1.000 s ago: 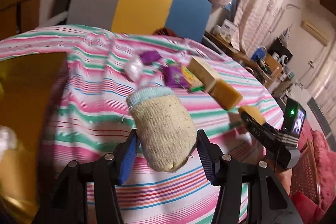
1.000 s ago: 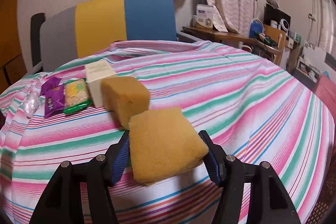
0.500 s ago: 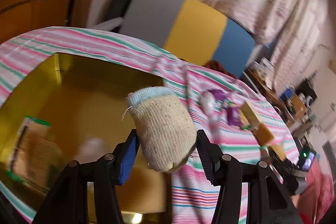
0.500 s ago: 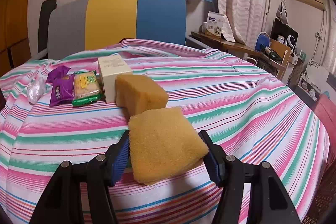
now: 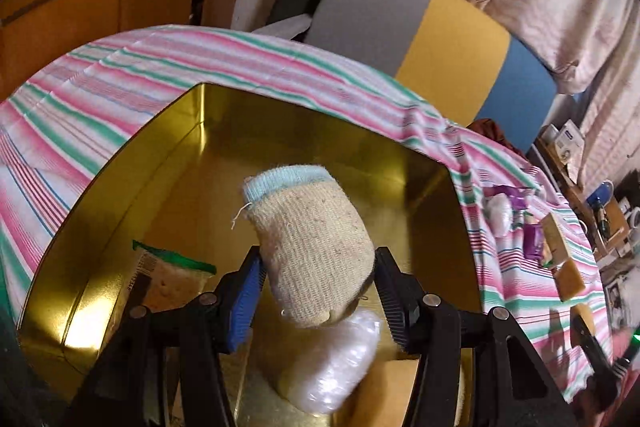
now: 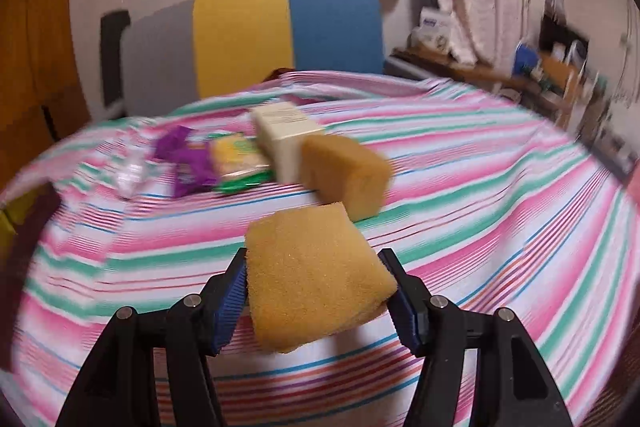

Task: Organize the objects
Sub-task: 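Lower the roll into the gold tin and open the left gripper while the right carries the sponge over, then lower the yellow sponge into the tin and open the right gripper, then move the right gripper back to the remaining yellow sponge, then grasp the second yellow sponge with the right gripper, then grasp the purple snack packet with the left gripper, then carry the purple packet into the tin and open the left gripper while the right carries the sponge, then lower the yellow sponge into the tin and open the right gripper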

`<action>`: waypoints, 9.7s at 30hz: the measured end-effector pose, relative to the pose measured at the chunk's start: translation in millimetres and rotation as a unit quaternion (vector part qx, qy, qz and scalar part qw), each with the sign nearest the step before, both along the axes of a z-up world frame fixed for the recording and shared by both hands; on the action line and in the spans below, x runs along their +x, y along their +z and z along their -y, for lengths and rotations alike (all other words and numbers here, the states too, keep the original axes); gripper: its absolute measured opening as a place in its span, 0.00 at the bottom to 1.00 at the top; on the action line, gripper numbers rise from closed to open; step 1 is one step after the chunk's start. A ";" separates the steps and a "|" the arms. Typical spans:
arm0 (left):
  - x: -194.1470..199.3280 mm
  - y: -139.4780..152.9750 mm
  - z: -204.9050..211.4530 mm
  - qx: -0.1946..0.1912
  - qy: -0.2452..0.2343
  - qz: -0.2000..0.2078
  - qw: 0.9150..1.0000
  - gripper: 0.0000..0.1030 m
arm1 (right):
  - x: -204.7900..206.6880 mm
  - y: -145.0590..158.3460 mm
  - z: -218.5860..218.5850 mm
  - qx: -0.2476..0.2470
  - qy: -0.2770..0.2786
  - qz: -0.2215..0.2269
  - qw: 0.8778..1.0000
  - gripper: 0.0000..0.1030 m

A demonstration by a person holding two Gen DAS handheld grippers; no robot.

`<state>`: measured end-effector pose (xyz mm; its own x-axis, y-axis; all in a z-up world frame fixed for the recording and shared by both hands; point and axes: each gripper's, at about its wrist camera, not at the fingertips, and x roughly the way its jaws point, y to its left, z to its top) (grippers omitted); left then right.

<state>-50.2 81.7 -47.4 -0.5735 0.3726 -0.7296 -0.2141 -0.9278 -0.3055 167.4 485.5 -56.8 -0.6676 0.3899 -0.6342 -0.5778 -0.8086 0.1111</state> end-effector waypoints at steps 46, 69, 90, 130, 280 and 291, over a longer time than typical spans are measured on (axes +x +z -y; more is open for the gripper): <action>69.7 6.1 63.9 0.019 0.067 -0.014 0.997 0.97 | -158.9 36.0 263.5 0.020 0.339 0.022 0.940 0.81; 85.9 10.3 26.4 -0.007 0.016 -0.026 0.999 0.97 | -122.0 41.0 205.2 -0.043 0.255 -0.011 0.966 0.81; 119.1 19.8 -46.6 -0.036 -0.106 -0.052 0.992 0.99 | -66.5 4.9 99.4 -0.072 0.135 0.020 0.988 0.81; 132.4 21.1 -204.3 -0.058 -0.232 -0.055 0.969 1.00 | -58.9 -10.3 -90.5 0.051 0.005 0.029 0.998 0.46; 20.1 5.8 80.7 0.051 0.078 -0.045 0.995 0.96 | -81.3 48.8 234.3 -0.059 0.315 -0.059 0.946 0.44; 46.3 9.7 85.3 0.015 0.092 -0.055 0.994 1.00 | -113.1 44.0 255.7 -0.058 0.333 -0.026 0.941 0.44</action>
